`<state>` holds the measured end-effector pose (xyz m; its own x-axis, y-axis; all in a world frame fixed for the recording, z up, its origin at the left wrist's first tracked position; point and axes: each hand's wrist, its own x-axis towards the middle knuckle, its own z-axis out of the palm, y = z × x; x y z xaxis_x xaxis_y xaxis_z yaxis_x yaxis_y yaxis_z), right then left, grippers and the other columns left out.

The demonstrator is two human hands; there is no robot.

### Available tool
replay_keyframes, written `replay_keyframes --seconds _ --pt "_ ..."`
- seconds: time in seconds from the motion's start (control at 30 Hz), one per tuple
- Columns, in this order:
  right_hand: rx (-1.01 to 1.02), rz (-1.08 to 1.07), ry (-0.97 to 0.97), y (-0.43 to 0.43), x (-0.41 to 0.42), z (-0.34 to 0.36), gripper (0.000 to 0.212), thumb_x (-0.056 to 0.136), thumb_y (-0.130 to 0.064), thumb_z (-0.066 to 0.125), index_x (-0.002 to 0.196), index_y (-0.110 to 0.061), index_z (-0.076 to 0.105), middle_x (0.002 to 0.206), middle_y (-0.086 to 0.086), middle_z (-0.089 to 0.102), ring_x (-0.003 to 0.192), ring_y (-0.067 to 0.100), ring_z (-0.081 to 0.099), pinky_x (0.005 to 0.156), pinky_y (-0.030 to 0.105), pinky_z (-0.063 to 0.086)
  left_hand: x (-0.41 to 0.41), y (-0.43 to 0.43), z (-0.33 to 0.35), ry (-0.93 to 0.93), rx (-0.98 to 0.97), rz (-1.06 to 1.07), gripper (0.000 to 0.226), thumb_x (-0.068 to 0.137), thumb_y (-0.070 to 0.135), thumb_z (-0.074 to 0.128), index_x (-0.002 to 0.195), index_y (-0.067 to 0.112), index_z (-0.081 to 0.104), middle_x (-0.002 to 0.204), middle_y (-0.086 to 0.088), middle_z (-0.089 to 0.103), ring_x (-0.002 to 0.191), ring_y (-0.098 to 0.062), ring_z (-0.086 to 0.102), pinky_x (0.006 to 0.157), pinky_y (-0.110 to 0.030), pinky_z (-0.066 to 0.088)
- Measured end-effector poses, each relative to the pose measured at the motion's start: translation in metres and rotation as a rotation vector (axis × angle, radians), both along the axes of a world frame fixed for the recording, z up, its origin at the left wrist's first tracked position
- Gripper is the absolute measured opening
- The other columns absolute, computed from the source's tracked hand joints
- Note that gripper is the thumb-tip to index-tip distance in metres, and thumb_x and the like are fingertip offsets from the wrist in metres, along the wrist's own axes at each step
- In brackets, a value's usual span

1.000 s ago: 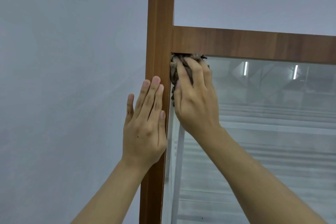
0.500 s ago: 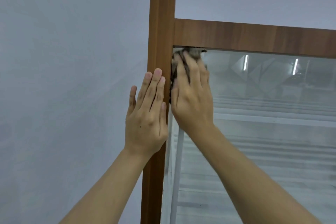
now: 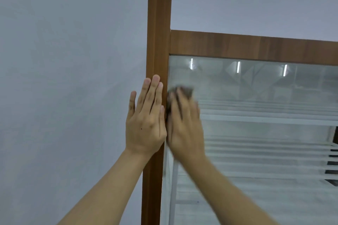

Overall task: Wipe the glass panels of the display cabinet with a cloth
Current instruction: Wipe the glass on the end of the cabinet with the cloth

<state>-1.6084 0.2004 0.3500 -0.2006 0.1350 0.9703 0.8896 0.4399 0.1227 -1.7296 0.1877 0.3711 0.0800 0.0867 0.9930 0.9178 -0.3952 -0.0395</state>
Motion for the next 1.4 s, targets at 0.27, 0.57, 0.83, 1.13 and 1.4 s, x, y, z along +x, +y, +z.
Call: replay_keyframes --seconds 0.27,0.57,0.83,1.13,1.4 --pt "-0.056 -0.082 0.273 -0.008 0.073 -0.025 0.051 0.108 -0.024 0.029 0.154 -0.003 0.031 0.162 0.017 0.024 0.147 0.037 0.027 0.118 0.054 0.029 0.015 -0.005 -0.003 -0.051 -0.059 0.012 0.056 0.105 0.019 0.028 0.158 0.003 0.018 0.168 -0.012 0.013 0.156 -0.027 0.008 0.128 -0.043 0.006" --pt "-0.049 -0.041 -0.254 -0.010 0.083 -0.049 0.052 0.104 -0.024 0.035 0.154 -0.009 0.036 0.165 0.010 0.022 0.153 0.028 0.022 0.120 0.047 0.027 0.031 -0.010 -0.001 -0.164 -0.013 0.063 0.053 0.106 0.020 0.027 0.155 0.001 0.026 0.166 -0.012 0.022 0.156 -0.027 0.015 0.128 -0.042 0.008" --pt "0.070 0.015 0.340 0.006 0.098 0.079 0.049 0.104 -0.019 0.036 0.149 -0.001 0.041 0.154 0.022 0.039 0.145 0.038 0.034 0.120 0.051 0.027 0.078 -0.005 -0.007 -0.074 0.034 0.096 0.052 0.103 0.009 0.032 0.154 -0.002 0.031 0.164 -0.014 0.027 0.154 -0.027 0.021 0.127 -0.042 0.015" --pt "0.070 -0.038 0.158 0.003 0.172 -0.002 0.048 0.105 -0.020 0.036 0.149 -0.002 0.043 0.156 0.019 0.037 0.143 0.038 0.036 0.112 0.055 0.036 0.091 0.015 -0.005 0.010 -0.018 0.067 0.052 0.108 0.020 0.020 0.156 0.001 0.024 0.167 -0.012 0.020 0.156 -0.028 0.015 0.127 -0.046 0.011" --pt "0.067 0.029 -0.139 0.004 0.124 -0.024 0.050 0.103 -0.021 0.038 0.151 -0.004 0.041 0.160 0.017 0.033 0.150 0.034 0.028 0.118 0.052 0.030 0.088 0.020 -0.007 0.003 -0.038 0.074 0.054 0.106 0.020 0.024 0.158 0.004 0.022 0.168 -0.008 0.017 0.156 -0.025 0.012 0.127 -0.045 0.008"
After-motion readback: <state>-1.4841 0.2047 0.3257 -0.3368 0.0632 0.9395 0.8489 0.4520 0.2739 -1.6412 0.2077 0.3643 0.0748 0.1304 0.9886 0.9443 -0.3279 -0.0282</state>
